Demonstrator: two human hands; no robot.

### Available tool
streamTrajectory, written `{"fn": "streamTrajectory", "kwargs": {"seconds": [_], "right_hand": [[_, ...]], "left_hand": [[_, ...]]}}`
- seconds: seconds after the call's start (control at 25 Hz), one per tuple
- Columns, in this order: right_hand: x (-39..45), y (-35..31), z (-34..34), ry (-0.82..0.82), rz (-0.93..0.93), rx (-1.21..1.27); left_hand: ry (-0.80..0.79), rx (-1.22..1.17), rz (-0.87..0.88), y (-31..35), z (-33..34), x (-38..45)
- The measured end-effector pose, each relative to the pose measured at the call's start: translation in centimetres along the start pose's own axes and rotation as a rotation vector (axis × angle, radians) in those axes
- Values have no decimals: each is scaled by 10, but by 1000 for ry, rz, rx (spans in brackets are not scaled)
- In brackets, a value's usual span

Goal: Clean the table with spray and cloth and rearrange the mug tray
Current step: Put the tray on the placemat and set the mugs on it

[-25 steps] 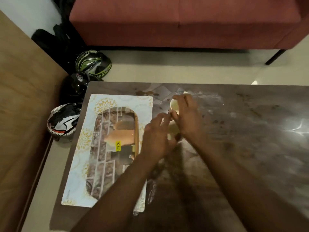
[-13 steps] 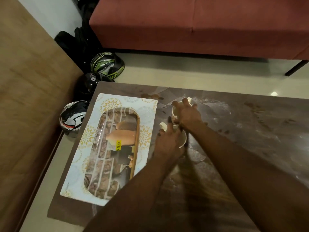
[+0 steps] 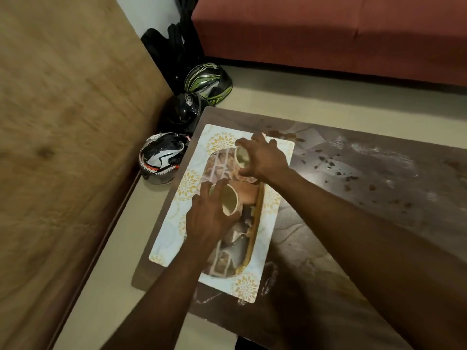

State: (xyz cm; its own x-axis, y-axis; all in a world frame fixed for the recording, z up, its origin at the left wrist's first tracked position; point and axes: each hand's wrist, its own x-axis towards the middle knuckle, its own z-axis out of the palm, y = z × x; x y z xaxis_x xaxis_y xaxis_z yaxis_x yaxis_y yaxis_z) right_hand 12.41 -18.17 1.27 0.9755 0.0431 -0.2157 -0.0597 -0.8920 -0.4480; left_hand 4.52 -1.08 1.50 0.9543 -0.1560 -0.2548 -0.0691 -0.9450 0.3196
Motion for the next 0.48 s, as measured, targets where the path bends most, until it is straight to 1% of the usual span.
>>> {"fn": "streamTrajectory", "kwargs": {"seconds": [0.12,0.2,0.28,0.48], "right_hand": [[15,-29,32,-63,-52,-104],[26,-38,47,-88,-75,-183],[37,-42,52,-90,-71,-209],[44,-51,60,-61,-40,-249]], "left_hand": [[-52,-6,-22,-33,5,-15],[-90,-3,-33,-50,12,-25],[-121,13,-14,-57,18,-32],[-97,96,38,-63,24,-30]]}}
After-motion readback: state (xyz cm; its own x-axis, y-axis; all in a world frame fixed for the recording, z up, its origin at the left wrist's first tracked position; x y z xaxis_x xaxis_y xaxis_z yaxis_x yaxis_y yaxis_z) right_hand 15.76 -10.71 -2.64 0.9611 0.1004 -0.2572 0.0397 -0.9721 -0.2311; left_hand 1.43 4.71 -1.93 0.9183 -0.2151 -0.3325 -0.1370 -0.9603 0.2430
